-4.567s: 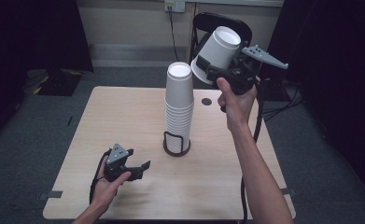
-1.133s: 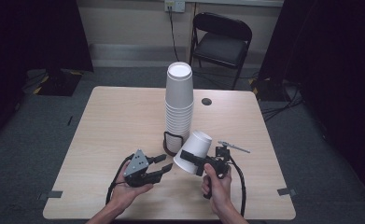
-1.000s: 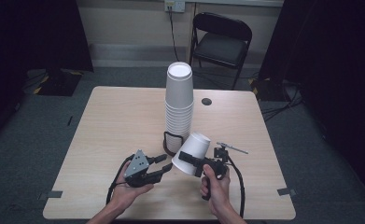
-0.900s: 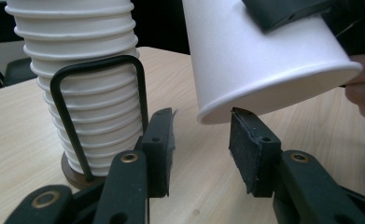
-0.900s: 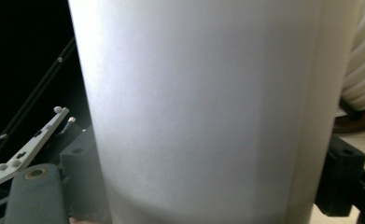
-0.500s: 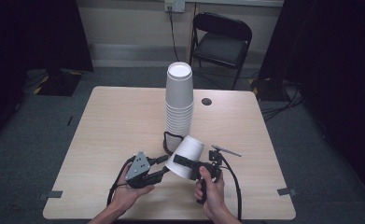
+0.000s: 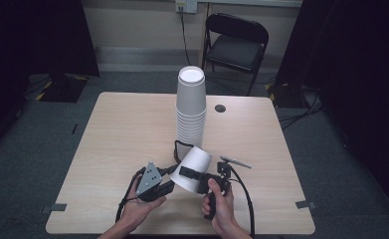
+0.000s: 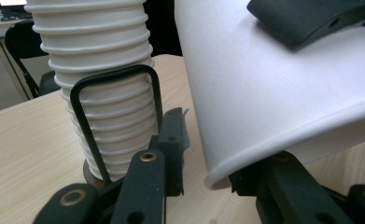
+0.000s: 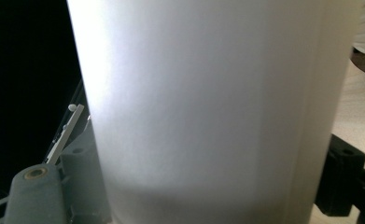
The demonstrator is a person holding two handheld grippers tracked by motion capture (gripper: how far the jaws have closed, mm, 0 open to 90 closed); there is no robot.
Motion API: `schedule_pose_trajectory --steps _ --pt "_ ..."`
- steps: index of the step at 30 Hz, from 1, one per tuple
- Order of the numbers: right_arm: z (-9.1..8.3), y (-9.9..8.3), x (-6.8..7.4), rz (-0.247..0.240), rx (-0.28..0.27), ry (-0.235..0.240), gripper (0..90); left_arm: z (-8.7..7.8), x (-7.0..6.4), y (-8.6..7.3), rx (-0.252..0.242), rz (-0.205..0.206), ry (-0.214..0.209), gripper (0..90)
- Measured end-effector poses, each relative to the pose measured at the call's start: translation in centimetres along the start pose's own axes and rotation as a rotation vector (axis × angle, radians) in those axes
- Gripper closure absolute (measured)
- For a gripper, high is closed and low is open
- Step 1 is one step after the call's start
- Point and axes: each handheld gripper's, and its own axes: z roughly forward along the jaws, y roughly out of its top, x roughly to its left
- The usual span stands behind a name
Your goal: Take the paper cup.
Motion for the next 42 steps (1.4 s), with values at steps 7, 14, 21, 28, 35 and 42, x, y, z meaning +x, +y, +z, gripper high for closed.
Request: schedule_pose_trajectory --steps 7,14,21,28,35,42 --pt "0.5 -0.4 0.2 -0.007 0.032 0.000 16.1 0.1 -0.4 0.0 0.001 0.010 0.006 73.6" --pt "0.9 -0.7 0.2 -0.041 0.049 -0.012 15.1 -0.1 -0.4 -0.1 -0.007 -0.014 0.013 77.0" --pt "0.9 -0.6 0.2 -0.058 0.046 0.020 12.9 -0.4 -0.6 0.0 -0.042 -0.012 0.025 82.1" --pt "0.7 -0.4 0.1 -0.065 0.037 -0.013 12.5 -0.4 -0.5 -0.2 -0.034 -0.013 0.017 84.6" --pt "-0.6 1.1 -1.0 -0.067 -0.034 -0.053 12.8 -0.1 -0.5 -0.4 0.008 -0.046 -0.016 85.8" --pt "-1.1 1.8 -1.5 -0.089 -0.056 -0.077 12.7 0.0 -0.5 -0.2 0.054 -0.115 -0.052 86.3"
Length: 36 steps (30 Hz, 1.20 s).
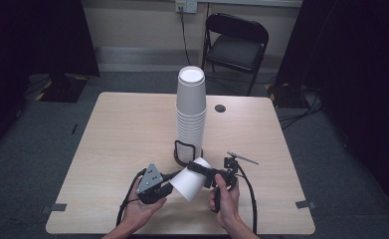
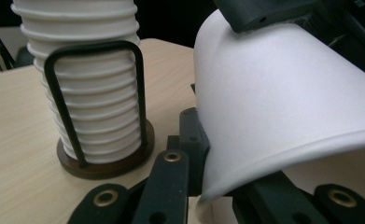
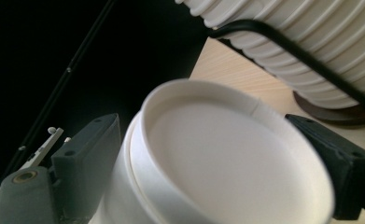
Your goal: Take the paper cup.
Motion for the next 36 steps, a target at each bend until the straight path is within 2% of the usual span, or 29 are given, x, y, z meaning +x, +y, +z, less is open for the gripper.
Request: schedule_pose_trajectory --steps 2,3,7,8,9,13,14,15,16,18,19,20,21,22,23,24,29,33,35,36 --pt "-0.1 0.3 0.0 -0.033 -0.010 -0.028 12.4 0.0 0.1 0.0 0.013 -0.030 -0.015 86.4" --pt "-0.1 0.3 0.0 -0.033 -0.010 -0.028 12.4 0.0 0.2 0.1 0.016 -0.041 -0.019 86.4" --pt "-0.7 1.1 0.1 -0.083 -0.038 -0.059 12.5 -0.5 0.6 0.2 0.043 -0.069 -0.035 86.4" --pt "-1.1 1.7 0.0 -0.137 -0.055 -0.093 12.6 -0.7 0.8 0.4 0.061 -0.080 -0.044 86.3" --pt "-1.4 2.0 -0.1 -0.156 -0.066 -0.100 12.5 -0.9 0.9 0.4 0.063 -0.081 -0.041 86.3" --pt "-2.3 2.8 -0.4 -0.172 -0.083 -0.117 12.5 -1.5 1.1 0.7 0.074 -0.092 -0.041 86.3" --pt "-2.7 3.1 -0.3 -0.207 -0.101 -0.145 12.4 -1.6 1.3 0.7 0.079 -0.107 -0.038 86.3" --pt "-2.7 3.1 -0.3 -0.207 -0.101 -0.145 12.4 -1.6 1.3 0.7 0.079 -0.107 -0.038 86.3" --pt "-3.1 3.4 -0.2 -0.239 -0.102 -0.168 12.5 -1.7 1.5 0.7 0.096 -0.112 -0.032 86.3" --pt "-3.3 3.4 -0.1 -0.287 -0.096 -0.174 12.5 -1.8 1.7 0.8 0.112 -0.126 -0.027 86.4" --pt "-3.3 3.4 -0.1 -0.287 -0.096 -0.174 12.5 -1.8 1.7 0.8 0.112 -0.126 -0.027 86.4" --pt "-3.5 3.4 0.1 -0.359 -0.088 -0.187 12.5 -2.0 1.8 0.9 0.126 -0.139 -0.020 86.3" --pt "-3.5 3.4 0.2 -0.398 -0.078 -0.188 12.4 -2.0 1.8 0.9 0.126 -0.139 -0.020 86.3" --pt "-3.5 3.4 0.2 -0.398 -0.078 -0.188 12.4 -2.0 1.8 1.0 0.127 -0.147 -0.018 86.3" --pt "-3.6 3.3 0.3 -0.430 -0.074 -0.190 12.5 -2.1 1.8 1.1 0.132 -0.148 -0.014 86.3" --pt "-3.6 3.2 0.4 -0.469 -0.044 -0.202 12.5 -2.1 1.9 1.2 0.138 -0.151 -0.014 86.4" --pt "-3.6 3.0 0.5 -0.496 -0.004 -0.192 12.7 -2.1 2.0 1.5 0.178 -0.166 -0.008 86.6" --pt "-3.5 2.7 1.0 -0.559 0.033 -0.161 18.3 -2.1 2.2 1.6 0.212 -0.178 -0.003 86.6" --pt "-3.5 2.4 1.1 -0.591 0.047 -0.160 18.3 -2.1 2.3 1.7 0.227 -0.178 0.003 86.6" --pt "-3.5 2.3 1.3 -0.630 0.056 -0.150 18.4 -2.1 2.3 1.8 0.234 -0.178 0.006 86.6"
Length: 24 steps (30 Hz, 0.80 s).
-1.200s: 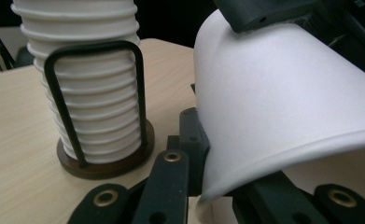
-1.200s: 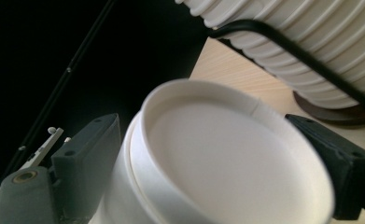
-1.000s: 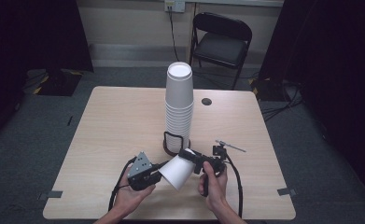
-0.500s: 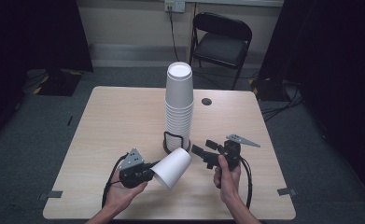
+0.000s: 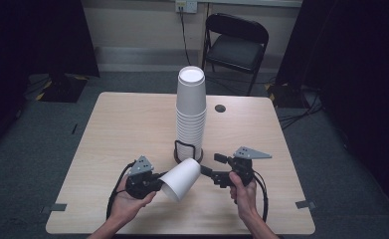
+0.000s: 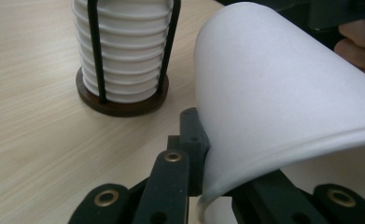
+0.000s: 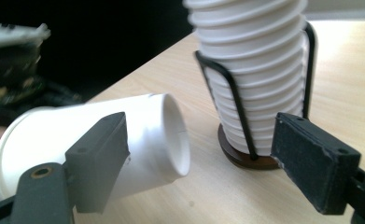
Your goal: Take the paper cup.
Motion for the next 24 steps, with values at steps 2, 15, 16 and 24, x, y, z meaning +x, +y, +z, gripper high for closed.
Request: schedule_pose_trajectory --steps 2,15,16,24 --pt "0.0 -0.2 0.5 -0.061 -0.004 0.001 17.2 0.0 0.1 0.0 0.021 0.009 0.008 86.6" --pt "0.3 -1.4 2.1 -0.292 0.042 -0.041 18.9 -0.4 0.1 1.0 0.101 0.079 0.003 86.7" --pt "0.3 -1.5 2.2 -0.308 0.053 -0.045 18.9 -0.4 0.1 1.0 0.106 0.087 0.007 86.7" --pt "0.8 -2.5 2.8 -0.436 0.152 -0.046 18.2 0.0 -0.3 1.7 0.200 0.122 0.012 86.8"
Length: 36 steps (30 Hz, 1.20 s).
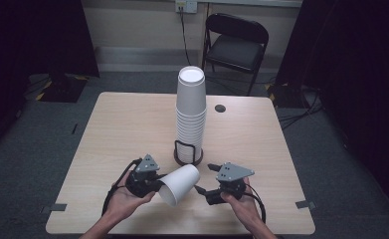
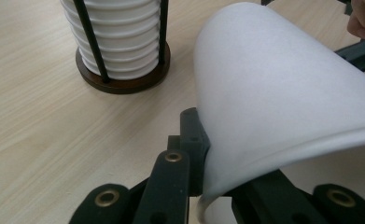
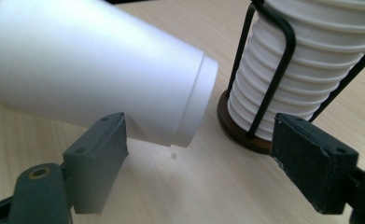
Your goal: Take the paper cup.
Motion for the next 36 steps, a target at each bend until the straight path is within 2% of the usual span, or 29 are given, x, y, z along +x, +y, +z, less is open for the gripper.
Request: schedule_pose_trajectory --steps 1,2,4,6,8,9,10,12,13,14,16,17,18,20,21,22,24,28,29,31,33,35,36 --pt "0.0 -0.1 0.1 -0.009 0.008 0.000 18.2 0.1 0.0 0.2 0.013 0.006 0.005 86.8" --pt "0.2 -0.1 0.4 -0.045 0.025 0.007 18.2 0.2 0.0 0.3 0.028 0.007 0.003 86.8" --pt "0.3 -0.1 0.7 -0.081 0.037 0.002 18.2 0.1 0.1 0.7 0.042 0.021 0.007 86.8" --pt "0.4 -0.2 0.9 -0.112 0.039 0.005 18.2 -0.2 0.1 1.0 0.049 0.033 0.003 86.8" --pt "0.6 -0.2 1.1 -0.144 0.045 -0.001 18.0 -0.3 0.1 1.2 0.051 0.027 -0.011 86.8" --pt "0.6 -0.2 1.1 -0.144 0.045 -0.001 18.0 -0.5 0.1 1.3 0.061 0.038 -0.021 86.8" --pt "0.7 -0.2 1.2 -0.176 0.034 0.012 18.0 -0.7 0.0 1.5 0.082 0.056 -0.019 86.8" --pt "0.7 -0.2 1.3 -0.188 0.039 0.009 17.8 -0.7 -0.1 1.6 0.086 0.060 -0.020 86.8" --pt "0.8 -0.1 1.4 -0.219 0.044 0.001 17.8 -0.7 -0.2 1.8 0.114 0.068 -0.020 86.8" --pt "0.9 -0.1 1.5 -0.232 0.047 -0.003 17.4 -0.6 -0.2 1.8 0.121 0.073 -0.025 86.8" --pt "0.9 -0.1 1.6 -0.243 0.047 -0.005 16.6 -0.4 -0.3 1.9 0.127 0.070 -0.027 86.8" --pt "1.0 0.0 1.8 -0.273 0.050 0.004 16.0 -0.3 -0.3 1.9 0.127 0.071 -0.024 86.8" --pt "1.0 0.0 1.8 -0.273 0.050 0.004 16.0 -0.1 -0.3 1.9 0.125 0.068 -0.025 86.8" --pt "1.2 0.2 2.2 -0.305 0.060 0.008 14.3 0.1 -0.3 1.9 0.123 0.060 -0.030 86.7" --pt "1.3 0.3 2.4 -0.330 0.067 0.017 13.2 0.3 -0.2 1.9 0.138 0.060 -0.034 86.8" --pt "1.3 0.3 2.4 -0.330 0.067 0.017 13.2 0.4 -0.2 1.9 0.144 0.056 -0.035 86.8" --pt "1.5 0.4 2.7 -0.380 0.078 0.021 11.7 0.6 -0.1 1.9 0.160 0.057 -0.040 86.8" --pt "1.8 0.5 3.0 -0.415 0.082 0.023 10.7 0.8 -0.2 2.1 0.167 0.067 -0.038 86.7" --pt "1.9 0.5 3.1 -0.453 0.094 0.016 10.0 0.9 -0.3 2.2 0.165 0.067 -0.035 86.8" --pt "1.9 0.6 3.2 -0.466 0.097 0.014 9.9 0.9 -0.5 2.2 0.171 0.064 -0.032 86.8" --pt "2.0 0.6 3.5 -0.516 0.111 0.003 9.9 1.0 -0.6 2.3 0.176 0.062 -0.039 86.7" --pt "2.1 0.6 3.8 -0.546 0.117 -0.006 10.3 1.2 -0.6 2.5 0.182 0.064 -0.048 86.8" --pt "2.1 0.6 3.8 -0.546 0.117 -0.006 10.3 1.2 -0.6 2.5 0.196 0.064 -0.050 86.8"
